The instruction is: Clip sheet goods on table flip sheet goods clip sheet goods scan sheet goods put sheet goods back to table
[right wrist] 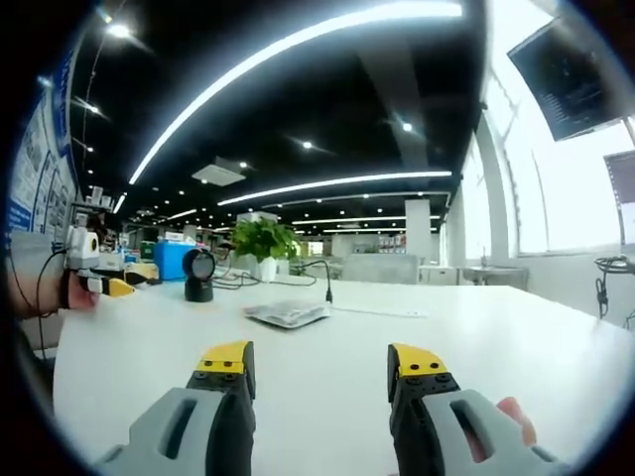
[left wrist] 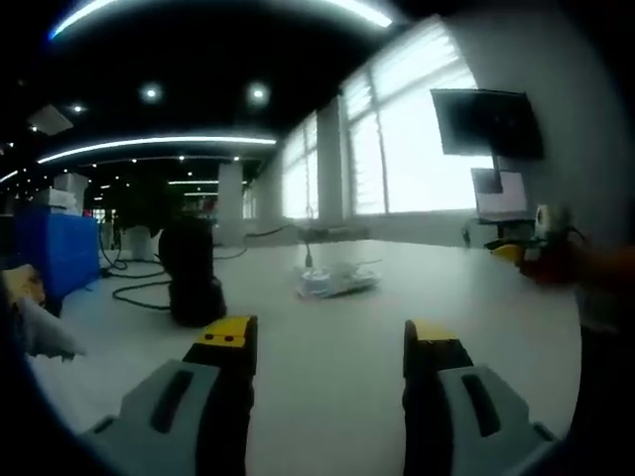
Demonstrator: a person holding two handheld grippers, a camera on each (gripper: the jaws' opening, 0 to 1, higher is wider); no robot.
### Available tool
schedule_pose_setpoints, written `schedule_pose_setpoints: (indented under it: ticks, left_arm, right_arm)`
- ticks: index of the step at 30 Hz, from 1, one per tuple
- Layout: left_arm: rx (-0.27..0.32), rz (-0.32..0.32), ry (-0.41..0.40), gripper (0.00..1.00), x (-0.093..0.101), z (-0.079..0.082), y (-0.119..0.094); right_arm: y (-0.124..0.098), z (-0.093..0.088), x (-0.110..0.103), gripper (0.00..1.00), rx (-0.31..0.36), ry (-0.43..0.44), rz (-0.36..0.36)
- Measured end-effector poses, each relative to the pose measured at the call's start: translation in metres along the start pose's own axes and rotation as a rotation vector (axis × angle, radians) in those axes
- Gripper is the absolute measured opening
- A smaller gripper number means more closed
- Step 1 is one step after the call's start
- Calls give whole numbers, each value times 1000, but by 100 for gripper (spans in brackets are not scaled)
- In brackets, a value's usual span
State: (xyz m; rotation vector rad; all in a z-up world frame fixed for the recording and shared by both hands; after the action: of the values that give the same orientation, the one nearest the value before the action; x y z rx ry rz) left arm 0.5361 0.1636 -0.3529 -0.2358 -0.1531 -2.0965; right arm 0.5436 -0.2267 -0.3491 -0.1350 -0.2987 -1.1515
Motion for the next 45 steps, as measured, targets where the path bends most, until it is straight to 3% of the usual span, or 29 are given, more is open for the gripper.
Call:
schedule_pose_setpoints:
  ticks: [7,11,24,45]
  left_arm:
    - [6,-9,13,51,2,1,0]
    - [1,-20,18,49,4,0,1]
    - [-1,3,19,48,2,0,0]
    - [-12,-10,11,45,4,-2,1]
  right_arm:
    - [0,0,0,46,2,9,9]
    - [0,-3,-3,39,-19,3,20]
    - [-1,-5,-1,40,-31,-1,8]
    - [-1,-4,0,38,-22,6,12]
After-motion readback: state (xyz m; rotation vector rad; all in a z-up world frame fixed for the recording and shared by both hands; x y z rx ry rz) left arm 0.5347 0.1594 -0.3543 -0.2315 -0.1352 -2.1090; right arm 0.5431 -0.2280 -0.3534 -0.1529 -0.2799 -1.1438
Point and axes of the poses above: the point that each gripper's makers call its tool centre point, and the gripper's own axes: y roughly forward along the fingers, x roughly to its right, z roughly out of its top, the point moved 3 cm from there along -y, roughly backward along the fingers, and after that the axes turned 15 degrees about -y, right-handed, at the moved point
